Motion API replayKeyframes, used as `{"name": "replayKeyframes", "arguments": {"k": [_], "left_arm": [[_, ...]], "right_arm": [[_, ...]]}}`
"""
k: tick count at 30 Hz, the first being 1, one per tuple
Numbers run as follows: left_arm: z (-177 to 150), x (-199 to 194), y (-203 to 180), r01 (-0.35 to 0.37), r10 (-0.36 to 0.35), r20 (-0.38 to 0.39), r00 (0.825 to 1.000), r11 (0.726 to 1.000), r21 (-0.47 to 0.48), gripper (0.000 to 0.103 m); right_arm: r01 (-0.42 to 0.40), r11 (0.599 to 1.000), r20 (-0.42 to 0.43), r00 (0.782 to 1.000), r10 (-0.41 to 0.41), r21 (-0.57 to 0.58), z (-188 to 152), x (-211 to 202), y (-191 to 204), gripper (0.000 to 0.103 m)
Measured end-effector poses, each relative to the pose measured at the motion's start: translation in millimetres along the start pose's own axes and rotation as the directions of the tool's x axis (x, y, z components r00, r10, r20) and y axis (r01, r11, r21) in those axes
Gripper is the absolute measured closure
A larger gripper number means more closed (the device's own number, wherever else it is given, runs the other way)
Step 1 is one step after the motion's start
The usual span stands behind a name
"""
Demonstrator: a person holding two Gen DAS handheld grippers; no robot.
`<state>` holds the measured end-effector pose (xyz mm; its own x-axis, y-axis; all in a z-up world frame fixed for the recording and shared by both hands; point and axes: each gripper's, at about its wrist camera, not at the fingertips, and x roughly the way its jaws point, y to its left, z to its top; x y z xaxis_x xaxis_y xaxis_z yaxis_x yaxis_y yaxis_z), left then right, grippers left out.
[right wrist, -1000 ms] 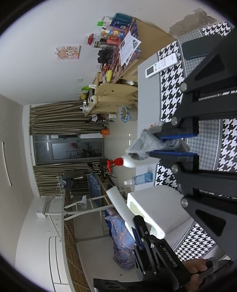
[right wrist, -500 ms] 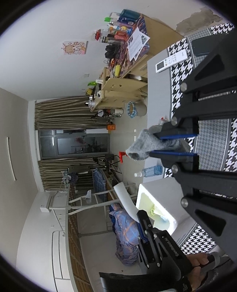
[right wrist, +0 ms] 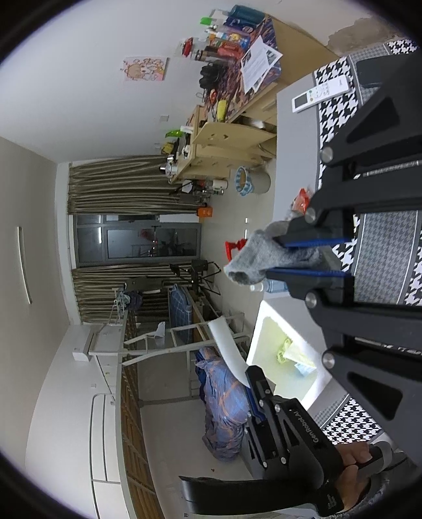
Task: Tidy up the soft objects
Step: 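Lift foam roll with left tool while right tool lifts grey cloth toward foam box, then lower foam roll into foam box and open left tool while right tool holds cloth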
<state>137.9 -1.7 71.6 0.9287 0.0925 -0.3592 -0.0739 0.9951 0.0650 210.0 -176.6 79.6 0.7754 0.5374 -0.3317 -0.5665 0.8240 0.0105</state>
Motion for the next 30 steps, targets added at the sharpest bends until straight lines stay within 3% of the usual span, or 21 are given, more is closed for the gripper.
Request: {"name": "replayKeyframes", "arguments": {"k": [20,27,30], "left_arm": [[-9.3,10.9,40.7,-0.127,0.124,-0.047,0.991,0.990,-0.063,0.093],[-15.4,20.8,50.8,-0.135,0.129,-0.076,0.989,0.988,-0.073,0.093],[-18.9,24.9,54.6,-0.141,0.134,-0.095,0.986,0.987,-0.071,0.086]], "right_arm": [[-0.097,0.994,0.025,0.995,0.099,-0.054,11.1,14.6,35.2,0.088],[-0.109,0.992,0.023,0.994,0.111,-0.067,14.4,20.0,43.1,0.088],[-0.114,0.991,0.021,0.993,0.116,-0.077,14.4,22.3,47.1,0.089]]}}
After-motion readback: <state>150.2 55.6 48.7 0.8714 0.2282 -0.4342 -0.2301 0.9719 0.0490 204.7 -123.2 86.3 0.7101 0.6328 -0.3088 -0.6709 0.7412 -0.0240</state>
